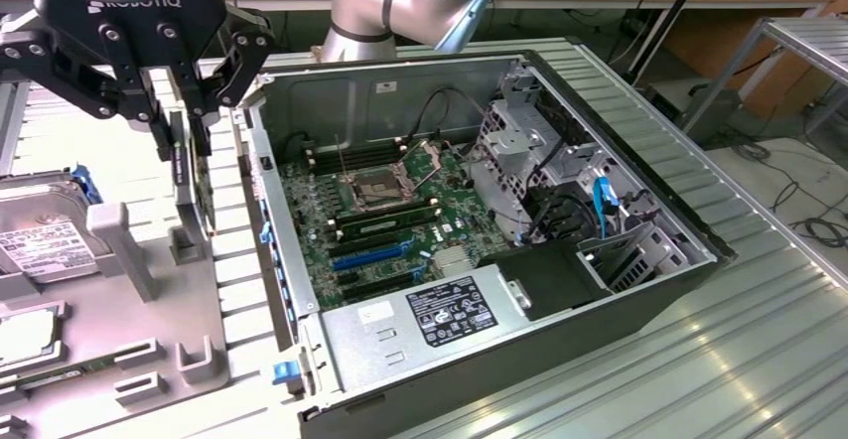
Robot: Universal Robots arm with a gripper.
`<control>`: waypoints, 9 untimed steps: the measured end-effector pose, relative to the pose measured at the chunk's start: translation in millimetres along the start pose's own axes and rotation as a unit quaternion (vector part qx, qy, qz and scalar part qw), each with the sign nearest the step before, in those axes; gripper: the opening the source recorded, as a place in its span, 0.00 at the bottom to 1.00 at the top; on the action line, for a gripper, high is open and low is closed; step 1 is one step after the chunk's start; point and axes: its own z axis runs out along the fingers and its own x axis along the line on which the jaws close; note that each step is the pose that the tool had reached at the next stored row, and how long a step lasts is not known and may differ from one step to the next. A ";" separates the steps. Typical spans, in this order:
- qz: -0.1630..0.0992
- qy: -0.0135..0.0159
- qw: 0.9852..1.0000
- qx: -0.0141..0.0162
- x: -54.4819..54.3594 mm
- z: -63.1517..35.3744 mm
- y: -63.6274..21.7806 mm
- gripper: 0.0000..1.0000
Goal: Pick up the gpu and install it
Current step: 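Pick up the gpu and move the gpu toward the slot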
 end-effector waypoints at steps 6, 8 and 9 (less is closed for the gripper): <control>0.000 0.000 1.000 0.000 -3.4 0.0 0.1 0.27; 0.000 0.000 1.000 0.000 -4.2 0.1 0.1 0.27; 0.000 0.000 1.000 0.000 -4.9 0.0 0.2 0.27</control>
